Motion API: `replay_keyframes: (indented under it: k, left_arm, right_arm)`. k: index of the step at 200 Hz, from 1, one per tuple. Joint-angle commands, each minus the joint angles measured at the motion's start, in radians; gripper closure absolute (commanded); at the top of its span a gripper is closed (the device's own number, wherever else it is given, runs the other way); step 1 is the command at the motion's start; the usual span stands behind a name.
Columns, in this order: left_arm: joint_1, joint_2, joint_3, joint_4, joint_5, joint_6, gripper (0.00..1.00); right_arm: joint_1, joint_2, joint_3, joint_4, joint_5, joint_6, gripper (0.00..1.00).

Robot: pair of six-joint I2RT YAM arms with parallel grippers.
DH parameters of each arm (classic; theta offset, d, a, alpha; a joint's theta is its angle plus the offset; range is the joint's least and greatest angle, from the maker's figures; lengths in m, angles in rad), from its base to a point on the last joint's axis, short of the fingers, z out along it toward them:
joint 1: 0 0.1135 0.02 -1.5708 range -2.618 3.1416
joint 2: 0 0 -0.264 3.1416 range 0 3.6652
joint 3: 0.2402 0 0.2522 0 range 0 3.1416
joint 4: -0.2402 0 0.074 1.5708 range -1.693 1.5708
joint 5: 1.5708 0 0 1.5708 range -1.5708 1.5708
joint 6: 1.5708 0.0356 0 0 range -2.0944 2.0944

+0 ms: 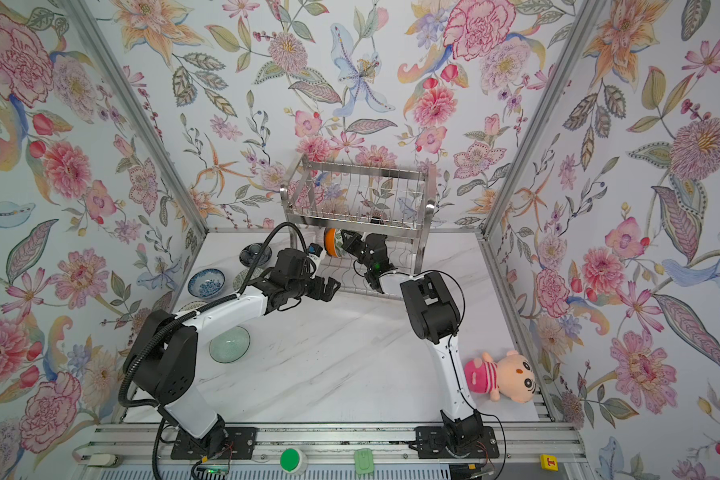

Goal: Load the bowls into the dish rack

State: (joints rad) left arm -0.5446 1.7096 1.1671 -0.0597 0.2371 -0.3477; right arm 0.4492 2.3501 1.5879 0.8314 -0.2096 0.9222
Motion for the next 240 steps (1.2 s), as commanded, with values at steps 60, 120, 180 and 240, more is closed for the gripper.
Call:
replay_keyframes:
  k: [60, 120, 180, 240]
  left_arm:
    - [-0.002, 0.009, 0.005, -0.019, -0.032, 0.032, 0.01]
    - [-0.001, 0.004, 0.005, -0.017, -0.027, 0.029, 0.01]
    - [-0.001, 0.005, 0.007, -0.022, -0.032, 0.029, 0.01]
    - [-0.002, 0.007, 0.006, -0.019, -0.028, 0.026, 0.01]
  right_arm:
    - [-0.005, 0.026, 0.037, 0.08, -0.023, 0.022, 1.0]
    - [-0.008, 0.03, 0.03, 0.063, -0.024, 0.02, 1.0]
    - [-0.01, 0.016, 0.011, 0.034, -0.028, 0.002, 0.98]
    - [-0.011, -0.017, -0.015, -0.021, -0.016, -0.044, 0.93]
